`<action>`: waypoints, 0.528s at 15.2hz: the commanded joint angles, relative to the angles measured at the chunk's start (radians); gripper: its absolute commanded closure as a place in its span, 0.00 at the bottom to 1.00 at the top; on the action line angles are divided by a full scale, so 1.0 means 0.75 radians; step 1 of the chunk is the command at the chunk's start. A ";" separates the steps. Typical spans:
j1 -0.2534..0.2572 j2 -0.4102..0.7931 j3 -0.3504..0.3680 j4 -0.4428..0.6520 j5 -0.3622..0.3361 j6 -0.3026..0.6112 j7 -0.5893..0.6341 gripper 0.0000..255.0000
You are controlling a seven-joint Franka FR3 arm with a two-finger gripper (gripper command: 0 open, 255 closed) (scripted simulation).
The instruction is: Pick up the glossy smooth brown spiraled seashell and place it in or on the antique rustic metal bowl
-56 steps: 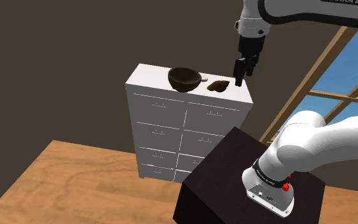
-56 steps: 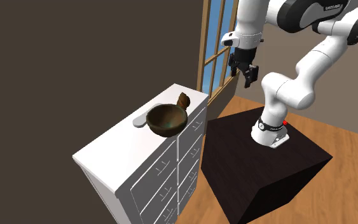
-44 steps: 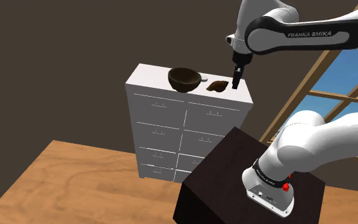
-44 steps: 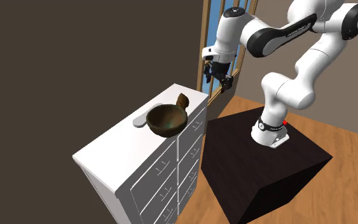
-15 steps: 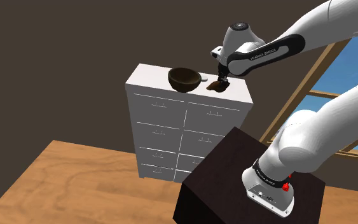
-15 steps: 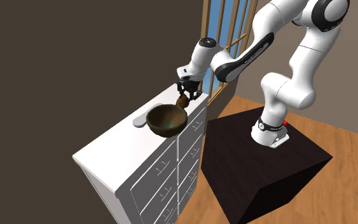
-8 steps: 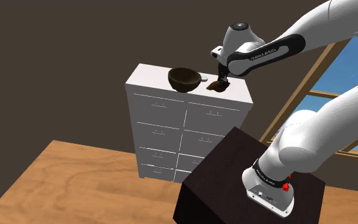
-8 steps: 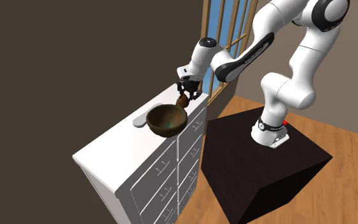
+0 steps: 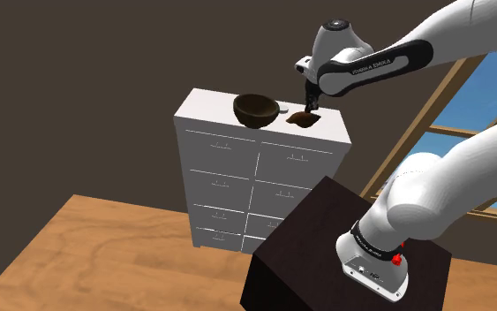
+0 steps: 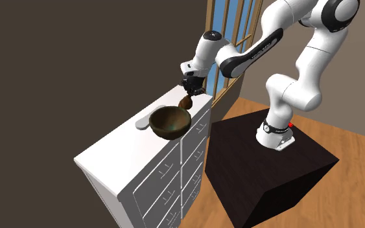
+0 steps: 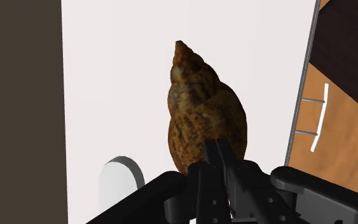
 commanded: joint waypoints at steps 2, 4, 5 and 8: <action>0.053 0.068 -0.111 0.089 0.192 -0.062 -0.202 0.00; 0.167 0.268 -0.344 0.298 0.581 -0.241 -0.592 0.00; 0.193 0.393 -0.432 0.400 0.762 -0.345 -0.764 0.00; 0.171 0.425 -0.414 0.368 0.790 -0.291 -0.785 0.00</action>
